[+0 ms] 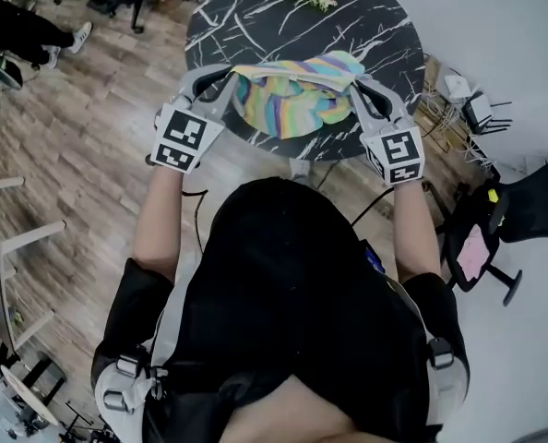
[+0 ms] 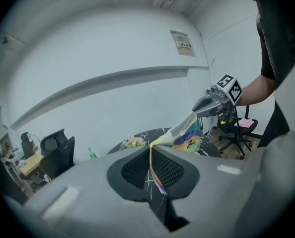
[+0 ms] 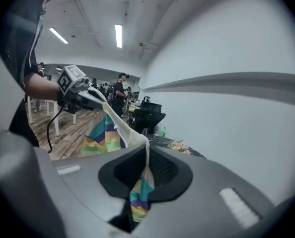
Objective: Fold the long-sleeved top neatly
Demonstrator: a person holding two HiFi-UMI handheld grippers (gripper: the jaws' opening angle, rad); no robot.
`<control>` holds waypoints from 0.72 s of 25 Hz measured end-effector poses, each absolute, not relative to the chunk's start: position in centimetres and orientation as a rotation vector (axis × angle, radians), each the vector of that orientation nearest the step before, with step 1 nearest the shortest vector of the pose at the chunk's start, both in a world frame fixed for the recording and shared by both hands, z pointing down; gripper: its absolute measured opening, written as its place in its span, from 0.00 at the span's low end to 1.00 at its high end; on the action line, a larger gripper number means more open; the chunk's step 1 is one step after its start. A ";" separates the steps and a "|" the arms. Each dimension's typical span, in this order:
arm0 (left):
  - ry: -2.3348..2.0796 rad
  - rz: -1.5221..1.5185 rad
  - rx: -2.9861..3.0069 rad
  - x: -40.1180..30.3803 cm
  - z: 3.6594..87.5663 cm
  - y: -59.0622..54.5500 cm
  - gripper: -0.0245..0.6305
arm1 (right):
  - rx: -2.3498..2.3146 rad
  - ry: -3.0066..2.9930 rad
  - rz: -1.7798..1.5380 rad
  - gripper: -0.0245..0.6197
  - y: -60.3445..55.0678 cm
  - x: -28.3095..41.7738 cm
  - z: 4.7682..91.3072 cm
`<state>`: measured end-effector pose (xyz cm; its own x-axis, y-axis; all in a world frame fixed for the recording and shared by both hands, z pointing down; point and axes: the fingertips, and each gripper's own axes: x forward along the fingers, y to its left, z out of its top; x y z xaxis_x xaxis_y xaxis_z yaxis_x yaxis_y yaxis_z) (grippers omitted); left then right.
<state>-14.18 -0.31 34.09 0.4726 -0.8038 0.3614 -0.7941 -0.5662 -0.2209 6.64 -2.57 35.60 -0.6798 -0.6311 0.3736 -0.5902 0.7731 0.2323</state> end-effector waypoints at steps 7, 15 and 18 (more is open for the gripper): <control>1.267 -0.547 -2.683 -12.6 29.7 2.1 0.06 | 1.139 -2.490 -0.250 0.08 1.9 8.6 31.6; 1.080 -0.418 -2.717 -8.3 25.7 4.3 0.06 | 1.343 -2.415 -0.312 0.07 7.1 12.6 27.8; 1.046 -0.426 -2.744 -6.6 26.3 6.0 0.06 | 1.390 -2.405 -0.291 0.07 8.8 14.3 27.8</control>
<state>-6.61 6.00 26.31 0.7125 -0.6719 0.2024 -0.6222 -0.7383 -0.2604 14.33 8.80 27.78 -0.4595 -0.8669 0.1931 -0.7958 0.4984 0.3439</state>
